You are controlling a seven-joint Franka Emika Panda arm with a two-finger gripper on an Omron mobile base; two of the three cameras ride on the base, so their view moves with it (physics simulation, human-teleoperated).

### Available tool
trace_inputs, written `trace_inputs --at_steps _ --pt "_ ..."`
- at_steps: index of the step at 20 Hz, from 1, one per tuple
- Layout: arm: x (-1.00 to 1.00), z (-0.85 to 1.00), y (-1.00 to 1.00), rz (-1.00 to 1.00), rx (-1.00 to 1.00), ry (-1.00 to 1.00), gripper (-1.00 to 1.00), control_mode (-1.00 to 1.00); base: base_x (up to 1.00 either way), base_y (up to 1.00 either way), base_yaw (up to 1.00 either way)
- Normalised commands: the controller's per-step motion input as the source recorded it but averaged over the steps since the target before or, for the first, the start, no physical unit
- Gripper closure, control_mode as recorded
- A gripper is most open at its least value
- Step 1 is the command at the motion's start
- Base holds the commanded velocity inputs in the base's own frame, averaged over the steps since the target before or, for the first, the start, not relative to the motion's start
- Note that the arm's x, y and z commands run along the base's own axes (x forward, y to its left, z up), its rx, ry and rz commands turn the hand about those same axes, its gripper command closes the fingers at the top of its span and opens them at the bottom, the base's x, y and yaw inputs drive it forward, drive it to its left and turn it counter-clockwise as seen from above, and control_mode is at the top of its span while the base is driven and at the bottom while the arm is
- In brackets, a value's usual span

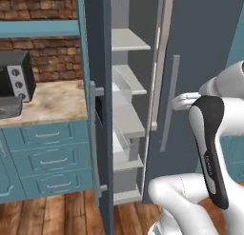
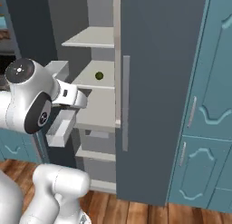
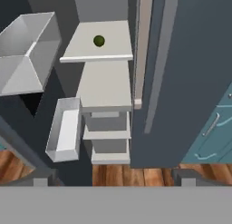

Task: Take the lime and mushroom out of the freezer and place them in the tupperware container on the counter. Then put the tupperware containing the vegetables back in the freezer.

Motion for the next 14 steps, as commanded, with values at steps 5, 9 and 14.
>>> trace_inputs --at_steps 5,9,14 --pt "0.00 0.00 0.00 0.00 0.00 0.00 -1.00 1.00 0.36 -0.50 0.13" --pt "0.00 0.00 0.00 0.00 0.00 0.00 -1.00 1.00 0.43 0.16 0.14" --pt "0.00 0.00 0.00 0.00 0.00 0.00 -1.00 1.00 0.79 0.17 0.08"
